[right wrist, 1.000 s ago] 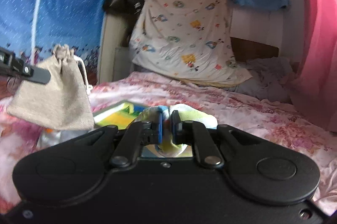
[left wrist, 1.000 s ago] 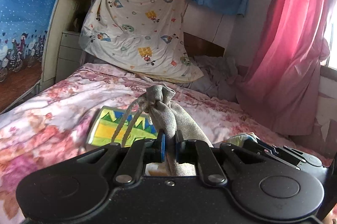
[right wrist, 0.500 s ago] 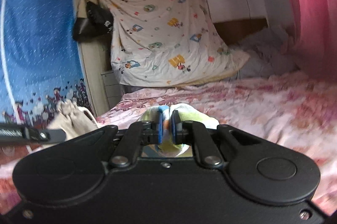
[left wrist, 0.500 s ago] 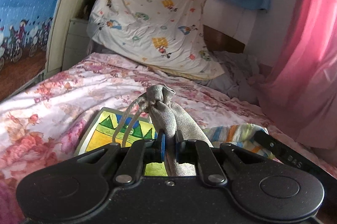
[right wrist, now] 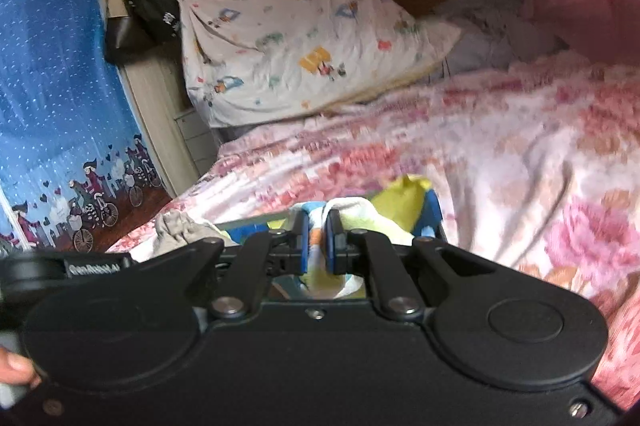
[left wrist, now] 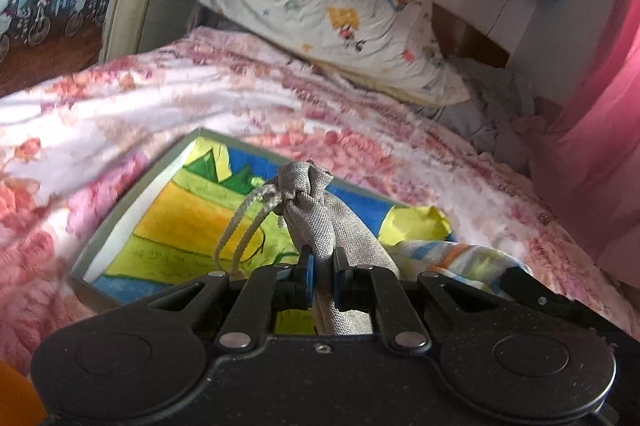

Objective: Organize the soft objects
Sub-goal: 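Lower the pouch onto the tray and open the left gripper while the right gripper releases the striped cloth there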

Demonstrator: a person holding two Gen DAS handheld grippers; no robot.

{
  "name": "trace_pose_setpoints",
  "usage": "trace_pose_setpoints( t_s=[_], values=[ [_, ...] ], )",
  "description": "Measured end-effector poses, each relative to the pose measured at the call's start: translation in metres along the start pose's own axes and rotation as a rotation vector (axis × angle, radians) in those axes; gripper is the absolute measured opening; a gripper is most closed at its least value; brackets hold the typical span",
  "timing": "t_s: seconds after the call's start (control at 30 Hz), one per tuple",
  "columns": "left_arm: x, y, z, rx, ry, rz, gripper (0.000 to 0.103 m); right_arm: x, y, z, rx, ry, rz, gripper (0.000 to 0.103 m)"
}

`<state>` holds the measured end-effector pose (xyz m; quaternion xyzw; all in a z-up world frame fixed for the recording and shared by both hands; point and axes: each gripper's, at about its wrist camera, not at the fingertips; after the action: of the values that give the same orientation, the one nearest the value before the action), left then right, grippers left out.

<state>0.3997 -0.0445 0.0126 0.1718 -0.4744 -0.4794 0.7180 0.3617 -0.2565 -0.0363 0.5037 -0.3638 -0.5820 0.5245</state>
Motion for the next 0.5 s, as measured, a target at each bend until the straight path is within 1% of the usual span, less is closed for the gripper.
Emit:
trace_pose_setpoints(
  t_s=[0.1,0.17,0.3,0.33,0.5],
  values=[
    [0.0,-0.003,-0.01,-0.016,0.035,-0.011,0.009,0.003,-0.006,-0.017,-0.03,-0.005,-0.021,0.004],
    [0.001,-0.004,-0.016,-0.032,0.06,-0.016,0.009,0.013,-0.009,-0.022,-0.049,-0.011,-0.037,0.004],
    [0.005,-0.009,-0.024,-0.053,0.113,-0.053,0.009,0.018,-0.01,-0.02,-0.092,0.001,-0.079,0.004],
    [0.007,-0.01,-0.025,-0.057,0.122,-0.063,0.009,0.011,-0.007,-0.013,-0.102,0.001,-0.082,0.004],
    [0.01,-0.012,-0.03,-0.076,0.168,-0.096,0.01,0.015,-0.009,-0.019,-0.175,0.001,-0.108,0.007]
  ],
)
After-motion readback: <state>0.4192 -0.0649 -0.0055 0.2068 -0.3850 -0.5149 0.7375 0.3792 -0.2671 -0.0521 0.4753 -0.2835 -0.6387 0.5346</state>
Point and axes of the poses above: each gripper's, at about its wrist camera, not at the fingertips, and z roughly against the way its jaws point, x to its right, y to its top, and after that the axes turned 11 degrees about z, right-handed
